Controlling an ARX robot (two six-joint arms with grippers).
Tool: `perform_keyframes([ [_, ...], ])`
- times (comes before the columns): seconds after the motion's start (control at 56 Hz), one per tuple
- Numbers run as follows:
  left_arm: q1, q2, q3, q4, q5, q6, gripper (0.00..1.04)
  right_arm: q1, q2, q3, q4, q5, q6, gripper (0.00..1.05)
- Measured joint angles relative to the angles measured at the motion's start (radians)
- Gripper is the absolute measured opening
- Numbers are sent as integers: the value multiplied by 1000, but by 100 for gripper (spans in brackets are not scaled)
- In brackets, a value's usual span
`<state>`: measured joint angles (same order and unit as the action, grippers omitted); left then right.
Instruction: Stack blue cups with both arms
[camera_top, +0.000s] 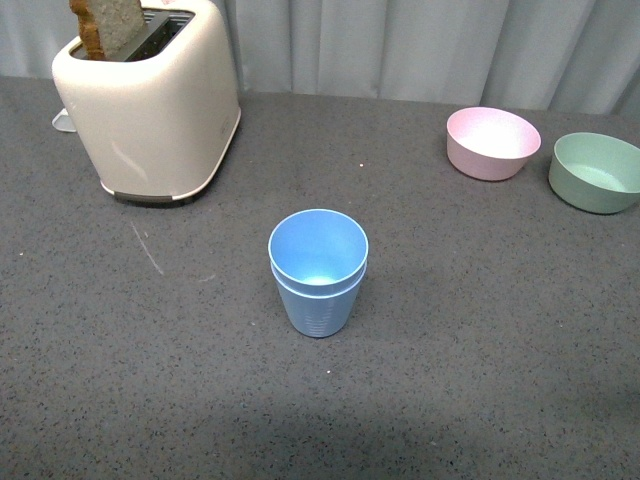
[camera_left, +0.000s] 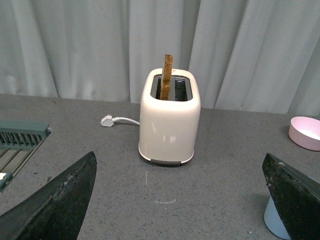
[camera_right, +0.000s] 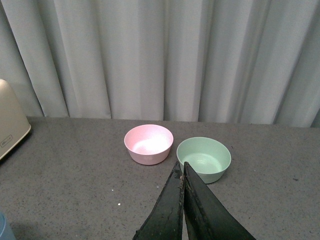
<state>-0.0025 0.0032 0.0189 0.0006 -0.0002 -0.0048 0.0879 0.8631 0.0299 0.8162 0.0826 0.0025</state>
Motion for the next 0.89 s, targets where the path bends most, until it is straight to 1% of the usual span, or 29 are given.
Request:
perform_keyframes([
  [0.036,0,0,0,0,0,0,98,-33,-34,-6,-30,-53,0,1],
  [0.071,0,0,0,0,0,0,98,-55,-60,-10,-51,-71,0,1],
  [0.161,0,0,0,0,0,0,98,-83,-131,-18,-112,-74,0,1],
  [0.321,0,0,0,0,0,0,98,-85,-275,-26,-239,-81,0,1],
  [0.893,0,0,0,0,0,0,98,-85,-575,-27,-525,-81,0,1],
])
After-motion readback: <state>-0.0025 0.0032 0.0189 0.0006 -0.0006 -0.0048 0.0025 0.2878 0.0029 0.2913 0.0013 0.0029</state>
